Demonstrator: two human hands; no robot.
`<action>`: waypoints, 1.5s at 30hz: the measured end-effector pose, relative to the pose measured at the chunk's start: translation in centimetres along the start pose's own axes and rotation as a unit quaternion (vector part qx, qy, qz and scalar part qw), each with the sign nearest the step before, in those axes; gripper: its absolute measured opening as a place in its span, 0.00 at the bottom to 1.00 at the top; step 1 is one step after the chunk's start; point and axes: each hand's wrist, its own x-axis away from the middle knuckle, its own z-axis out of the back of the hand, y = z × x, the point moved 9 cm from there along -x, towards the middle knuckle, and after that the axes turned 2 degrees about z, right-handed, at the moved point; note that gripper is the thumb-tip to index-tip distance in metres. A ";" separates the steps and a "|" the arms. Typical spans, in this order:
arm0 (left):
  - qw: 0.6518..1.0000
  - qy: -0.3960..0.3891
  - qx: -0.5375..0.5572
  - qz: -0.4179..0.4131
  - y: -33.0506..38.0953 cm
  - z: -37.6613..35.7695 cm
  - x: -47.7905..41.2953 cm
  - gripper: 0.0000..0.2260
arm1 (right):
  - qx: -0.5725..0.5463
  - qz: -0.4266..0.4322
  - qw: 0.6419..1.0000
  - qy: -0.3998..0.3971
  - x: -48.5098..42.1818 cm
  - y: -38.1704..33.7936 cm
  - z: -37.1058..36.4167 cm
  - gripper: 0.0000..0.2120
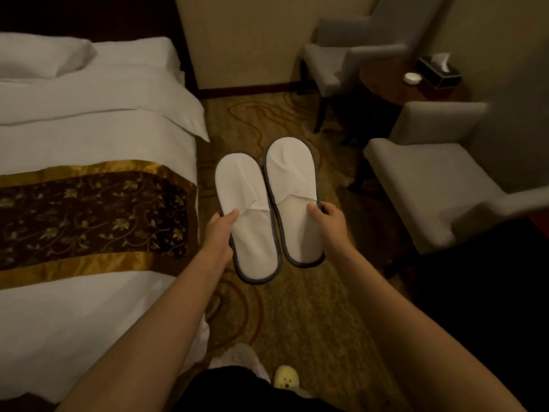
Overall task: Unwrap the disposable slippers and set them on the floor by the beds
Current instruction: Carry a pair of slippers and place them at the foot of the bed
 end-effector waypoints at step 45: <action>0.894 0.306 0.320 0.060 15.6 -7.1 -50.5 0.18 | 0.250 -0.059 0.833 -0.490 -63.9 -5.7 -40.8 0.15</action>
